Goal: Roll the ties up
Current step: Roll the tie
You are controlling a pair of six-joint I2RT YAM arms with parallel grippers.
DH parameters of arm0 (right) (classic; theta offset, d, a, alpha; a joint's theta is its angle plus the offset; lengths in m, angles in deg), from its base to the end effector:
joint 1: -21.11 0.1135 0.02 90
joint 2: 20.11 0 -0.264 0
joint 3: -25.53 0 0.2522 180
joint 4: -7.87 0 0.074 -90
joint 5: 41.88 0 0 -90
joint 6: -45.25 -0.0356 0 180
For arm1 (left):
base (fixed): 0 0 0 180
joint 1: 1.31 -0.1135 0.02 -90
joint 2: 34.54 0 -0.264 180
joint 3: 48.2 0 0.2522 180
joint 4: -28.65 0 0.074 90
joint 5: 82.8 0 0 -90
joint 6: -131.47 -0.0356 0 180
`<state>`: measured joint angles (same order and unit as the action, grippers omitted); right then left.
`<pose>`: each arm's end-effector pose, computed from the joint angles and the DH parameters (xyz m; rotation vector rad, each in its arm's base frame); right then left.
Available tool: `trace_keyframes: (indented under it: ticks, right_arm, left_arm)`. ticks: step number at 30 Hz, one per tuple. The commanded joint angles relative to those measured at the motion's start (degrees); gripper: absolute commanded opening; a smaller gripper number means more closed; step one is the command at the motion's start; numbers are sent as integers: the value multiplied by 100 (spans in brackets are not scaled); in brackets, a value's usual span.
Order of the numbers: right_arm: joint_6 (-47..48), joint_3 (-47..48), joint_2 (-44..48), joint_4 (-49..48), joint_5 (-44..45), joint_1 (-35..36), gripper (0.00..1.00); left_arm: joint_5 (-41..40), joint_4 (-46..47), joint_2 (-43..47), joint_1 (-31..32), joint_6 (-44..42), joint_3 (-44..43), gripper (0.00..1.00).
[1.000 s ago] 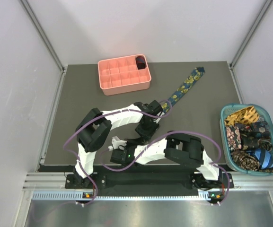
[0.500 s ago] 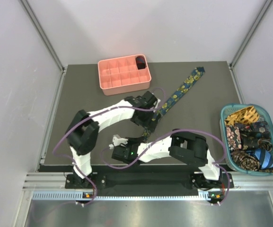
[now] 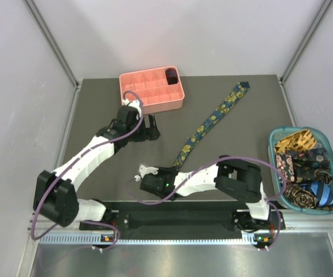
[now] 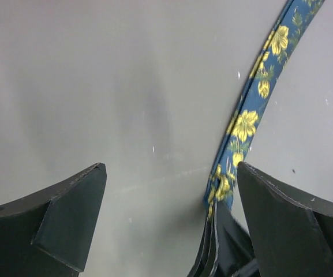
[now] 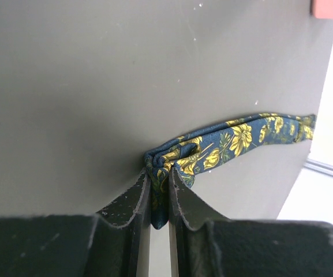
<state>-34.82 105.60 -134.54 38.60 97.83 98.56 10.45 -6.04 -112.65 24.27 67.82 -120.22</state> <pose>0.1087 0.3633 0.1235 -1.3884 1.7868 -0.5906 0.2691 -0.1311 0.2735 0.0147 2.3396 -0.5288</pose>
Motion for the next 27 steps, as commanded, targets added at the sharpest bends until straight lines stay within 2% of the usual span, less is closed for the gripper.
trace_keyframes:
  ticks: [1,4,9,14,19,23,27]
  right_arm:
    - [17,-100,535,-256,-541,-160,0]
    - [-26,-188,799,-308,-936,-300,0]
    - [-88,-328,1115,-449,-1717,-564,0]
    - [-263,-469,1353,-633,-2579,-950,0]
    - [-553,-575,1626,-730,-3915,-1538,0]
    - [-756,-610,1696,-722,-4890,-2014,0]
    - [-949,-610,1705,-695,-5900,-2409,0]
  left_arm:
    - [150,642,576,-185,458,481,99]
    - [159,757,1007,-466,599,938,99]
    - [-517,862,1858,-659,740,1703,99]
    - [-386,968,2098,-827,767,2064,99]
    - [-351,1055,2098,-827,661,2283,99]
    - [298,1327,2098,-827,582,2494,98]
    - [895,1749,2098,-801,416,2697,93]
